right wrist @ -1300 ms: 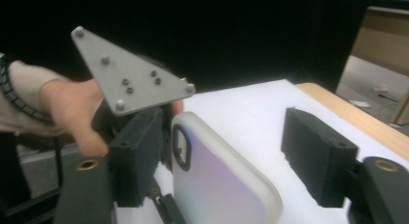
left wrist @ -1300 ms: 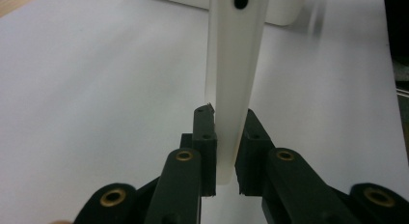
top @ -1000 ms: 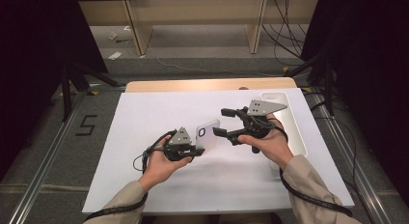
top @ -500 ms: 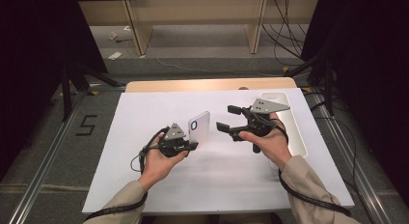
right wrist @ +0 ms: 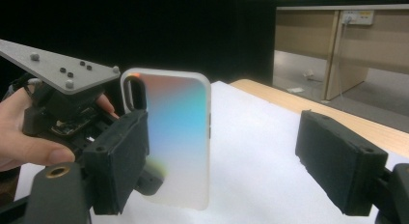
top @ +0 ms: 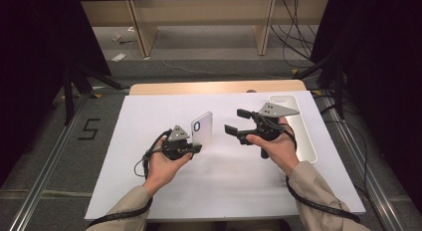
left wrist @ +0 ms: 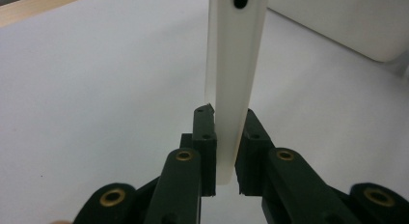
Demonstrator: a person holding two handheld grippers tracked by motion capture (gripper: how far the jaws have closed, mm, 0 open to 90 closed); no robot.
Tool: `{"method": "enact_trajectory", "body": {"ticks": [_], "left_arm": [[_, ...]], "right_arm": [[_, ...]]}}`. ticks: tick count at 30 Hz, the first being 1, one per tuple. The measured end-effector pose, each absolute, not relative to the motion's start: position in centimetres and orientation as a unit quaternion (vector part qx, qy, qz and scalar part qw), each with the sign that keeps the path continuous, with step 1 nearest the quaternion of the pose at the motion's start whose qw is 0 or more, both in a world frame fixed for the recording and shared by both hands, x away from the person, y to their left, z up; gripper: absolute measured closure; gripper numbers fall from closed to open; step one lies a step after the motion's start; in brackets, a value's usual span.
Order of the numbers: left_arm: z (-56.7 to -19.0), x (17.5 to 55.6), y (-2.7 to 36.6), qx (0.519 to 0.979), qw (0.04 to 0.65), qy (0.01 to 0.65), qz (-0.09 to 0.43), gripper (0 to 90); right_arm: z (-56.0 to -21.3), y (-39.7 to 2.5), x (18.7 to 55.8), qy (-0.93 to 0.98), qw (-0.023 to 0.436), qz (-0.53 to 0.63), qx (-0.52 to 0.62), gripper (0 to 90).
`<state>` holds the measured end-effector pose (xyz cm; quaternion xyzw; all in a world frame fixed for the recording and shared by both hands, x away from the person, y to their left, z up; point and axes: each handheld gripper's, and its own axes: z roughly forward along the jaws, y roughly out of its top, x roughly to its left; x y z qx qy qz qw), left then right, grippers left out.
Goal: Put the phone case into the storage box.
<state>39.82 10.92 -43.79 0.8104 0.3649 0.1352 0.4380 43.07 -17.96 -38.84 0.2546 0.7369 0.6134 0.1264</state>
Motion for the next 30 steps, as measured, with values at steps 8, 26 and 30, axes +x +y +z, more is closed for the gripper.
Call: {"method": "enact_trajectory", "body": {"ticks": [8,26,30], "left_arm": [[-43.74,39.86,10.78,0.808,0.436,0.372,0.134,80.5],[-43.69,39.87,10.27,0.809,0.435,0.374,0.128,80.5],[-43.67,39.88,10.13,0.807,0.437,0.376,0.128,80.5]], "right_arm": [[-39.05,-17.79,43.05,0.735,0.132,0.612,0.262,18.0],[-39.0,-17.41,42.83,0.725,0.146,0.617,0.27,15.5],[-39.07,-17.14,42.73,0.724,0.146,0.617,0.271,15.2]]}}
